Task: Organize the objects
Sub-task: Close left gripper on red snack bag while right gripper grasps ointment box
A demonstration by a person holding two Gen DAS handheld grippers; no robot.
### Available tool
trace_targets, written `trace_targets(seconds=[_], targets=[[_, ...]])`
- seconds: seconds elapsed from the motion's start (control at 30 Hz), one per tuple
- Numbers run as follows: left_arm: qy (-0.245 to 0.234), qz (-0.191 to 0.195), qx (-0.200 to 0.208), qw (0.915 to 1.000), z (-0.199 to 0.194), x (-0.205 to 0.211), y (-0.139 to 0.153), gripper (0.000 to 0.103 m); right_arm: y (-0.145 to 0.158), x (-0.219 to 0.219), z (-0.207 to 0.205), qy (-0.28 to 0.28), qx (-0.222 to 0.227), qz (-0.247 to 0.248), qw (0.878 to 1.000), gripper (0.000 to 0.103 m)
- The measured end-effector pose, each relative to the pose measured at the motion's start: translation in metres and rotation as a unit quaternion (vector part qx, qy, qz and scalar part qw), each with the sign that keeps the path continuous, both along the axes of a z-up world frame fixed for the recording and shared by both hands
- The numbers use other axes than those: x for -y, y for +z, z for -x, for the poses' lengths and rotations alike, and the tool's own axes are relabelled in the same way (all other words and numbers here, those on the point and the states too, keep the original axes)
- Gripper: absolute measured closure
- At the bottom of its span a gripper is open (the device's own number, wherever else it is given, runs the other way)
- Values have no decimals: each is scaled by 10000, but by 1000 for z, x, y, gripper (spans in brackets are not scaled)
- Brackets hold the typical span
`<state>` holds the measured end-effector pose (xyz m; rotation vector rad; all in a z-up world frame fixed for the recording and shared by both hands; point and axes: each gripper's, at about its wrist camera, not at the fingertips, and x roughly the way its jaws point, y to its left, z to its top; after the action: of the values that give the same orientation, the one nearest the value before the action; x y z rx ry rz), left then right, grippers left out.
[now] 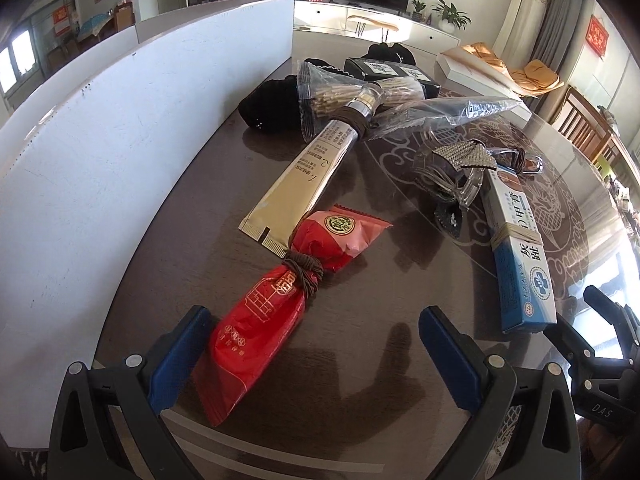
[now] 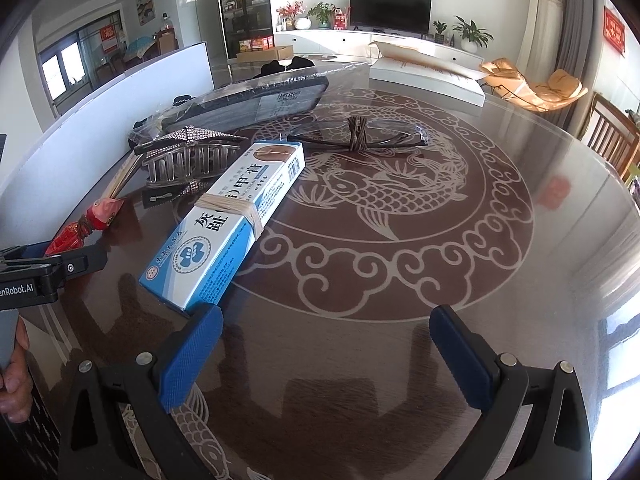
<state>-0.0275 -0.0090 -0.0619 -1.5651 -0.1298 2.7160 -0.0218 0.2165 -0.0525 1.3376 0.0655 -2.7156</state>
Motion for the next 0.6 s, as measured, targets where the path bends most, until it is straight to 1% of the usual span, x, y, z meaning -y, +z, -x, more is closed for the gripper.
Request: trace_targets(seconds=[0.43, 0.6], targets=[[-133, 384, 64, 9992, -1, -11, -3, 0, -1, 1, 0, -23, 27, -1, 10000, 0], [-138, 378, 61, 9992, -2, -9, -3, 0, -1, 1, 0, -26, 26, 0, 10000, 0]])
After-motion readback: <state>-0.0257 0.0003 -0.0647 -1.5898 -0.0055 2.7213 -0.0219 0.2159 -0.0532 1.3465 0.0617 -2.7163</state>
